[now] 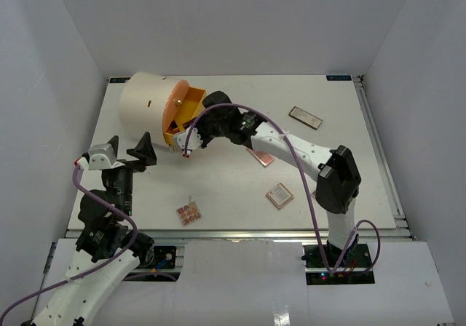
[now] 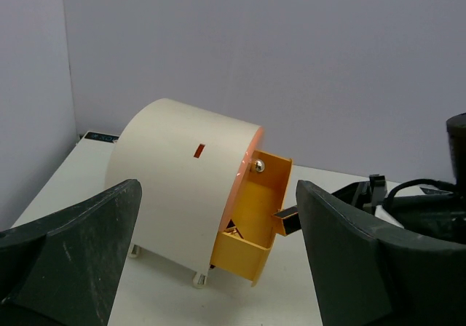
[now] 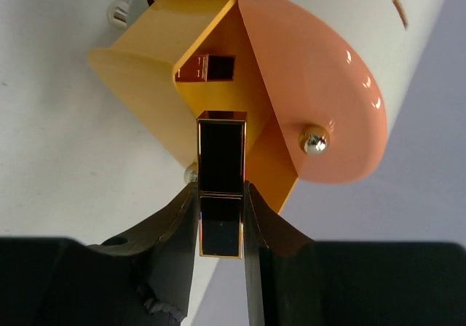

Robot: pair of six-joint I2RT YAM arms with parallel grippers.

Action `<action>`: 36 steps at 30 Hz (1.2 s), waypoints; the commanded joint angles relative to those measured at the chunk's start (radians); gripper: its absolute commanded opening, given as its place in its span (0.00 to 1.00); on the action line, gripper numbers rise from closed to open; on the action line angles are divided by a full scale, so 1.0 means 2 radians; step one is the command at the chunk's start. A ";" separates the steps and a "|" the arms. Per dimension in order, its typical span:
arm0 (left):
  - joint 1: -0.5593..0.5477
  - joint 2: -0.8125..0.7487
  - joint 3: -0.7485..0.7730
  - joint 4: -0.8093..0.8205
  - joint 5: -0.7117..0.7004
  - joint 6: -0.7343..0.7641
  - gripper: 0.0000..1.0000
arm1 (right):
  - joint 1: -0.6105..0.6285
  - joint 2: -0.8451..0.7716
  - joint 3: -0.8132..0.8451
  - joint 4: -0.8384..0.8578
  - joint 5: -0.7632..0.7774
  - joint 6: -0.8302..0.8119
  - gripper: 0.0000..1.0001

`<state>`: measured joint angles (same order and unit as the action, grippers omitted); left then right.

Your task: Organize the makeup

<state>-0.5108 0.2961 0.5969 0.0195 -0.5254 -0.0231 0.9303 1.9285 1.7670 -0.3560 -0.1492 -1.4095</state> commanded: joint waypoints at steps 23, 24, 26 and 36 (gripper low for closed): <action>0.018 0.015 0.000 -0.023 0.011 -0.005 0.98 | 0.023 0.043 0.034 0.122 0.084 -0.106 0.80; 0.018 0.016 0.000 -0.024 0.012 -0.005 0.98 | 0.023 0.036 0.032 0.116 0.083 -0.102 0.79; 0.018 0.019 -0.001 -0.024 0.021 -0.005 0.98 | 0.023 0.017 0.025 0.106 0.083 -0.080 0.79; 0.018 0.108 0.015 -0.024 0.236 -0.021 0.90 | -0.084 -0.193 -0.137 0.000 -0.055 0.190 0.73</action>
<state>-0.4796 0.4159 0.5976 -0.0195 -0.3103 -0.0311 0.9127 1.7516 1.6577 -0.2729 -0.0596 -1.3430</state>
